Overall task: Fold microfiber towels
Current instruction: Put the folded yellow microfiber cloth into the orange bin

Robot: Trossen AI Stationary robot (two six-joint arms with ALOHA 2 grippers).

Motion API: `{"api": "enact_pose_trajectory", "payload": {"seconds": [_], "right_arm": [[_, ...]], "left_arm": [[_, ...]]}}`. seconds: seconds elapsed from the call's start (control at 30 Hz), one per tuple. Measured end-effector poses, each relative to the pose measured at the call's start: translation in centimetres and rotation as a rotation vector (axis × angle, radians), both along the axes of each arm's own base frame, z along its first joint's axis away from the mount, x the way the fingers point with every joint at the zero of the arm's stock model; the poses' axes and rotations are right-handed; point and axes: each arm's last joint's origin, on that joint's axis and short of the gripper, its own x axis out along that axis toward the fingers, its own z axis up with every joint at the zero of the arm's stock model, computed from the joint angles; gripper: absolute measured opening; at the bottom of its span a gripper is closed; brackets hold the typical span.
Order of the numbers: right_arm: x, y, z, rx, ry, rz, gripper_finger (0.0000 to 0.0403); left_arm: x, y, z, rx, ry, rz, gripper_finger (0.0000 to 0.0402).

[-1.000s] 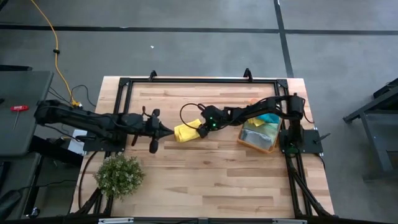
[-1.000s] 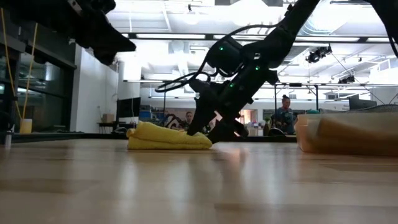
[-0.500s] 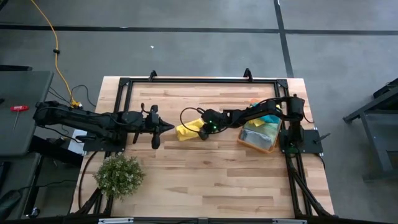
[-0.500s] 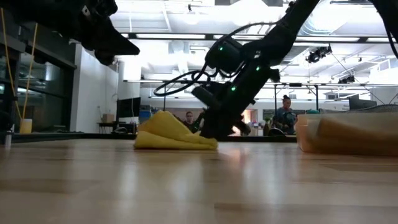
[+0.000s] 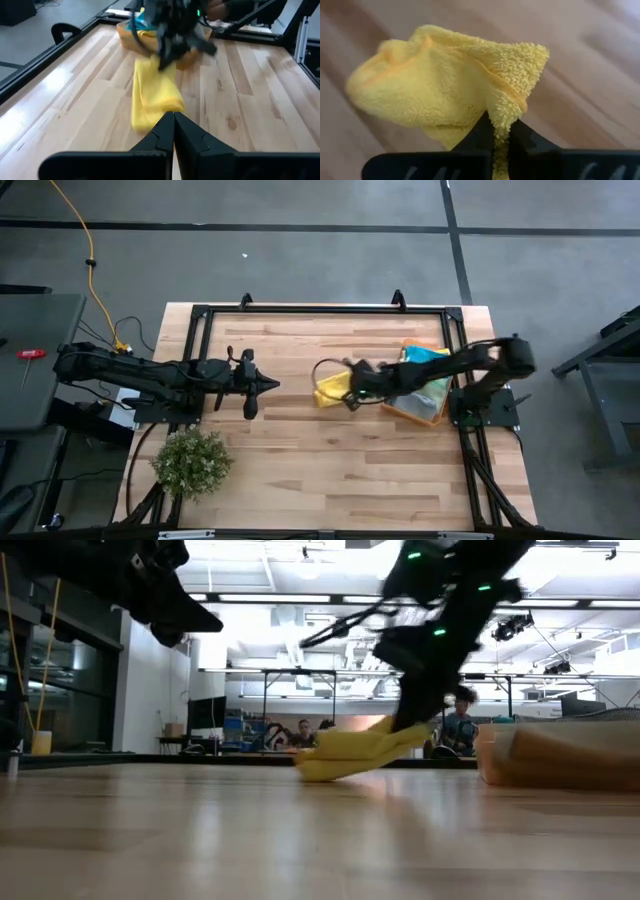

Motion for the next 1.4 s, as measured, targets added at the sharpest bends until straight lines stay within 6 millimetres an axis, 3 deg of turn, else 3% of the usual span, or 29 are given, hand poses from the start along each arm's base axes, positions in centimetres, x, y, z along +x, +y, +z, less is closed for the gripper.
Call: {"api": "enact_pose_trajectory", "payload": {"seconds": [0.3,0.43,0.57,1.0,1.4], "right_arm": [[-9.9,1.2,1.9,-0.032,-0.278,-0.337,0.0002],[-12.4,1.7,2.9,-0.039,-0.38,-0.38,0.0001],[-14.4,2.2,3.8,-0.074,-0.36,-0.417,0.0001],[-19.0,3.8,4.7,-0.064,-0.098,-0.546,0.0],[-18.4,4.5,4.7,-0.023,-0.009,-0.492,0.0]], "left_arm": [[-0.1,0.0,-0.2,-0.008,0.017,0.003,0.0],[0.0,0.0,0.0,-0.008,0.0,0.003,0.0],[0.0,0.0,0.1,-0.007,-0.008,0.004,0.0],[0.0,0.0,0.1,-0.005,-0.008,0.009,0.0],[0.0,0.0,0.1,-0.003,-0.008,0.013,0.0]]}}
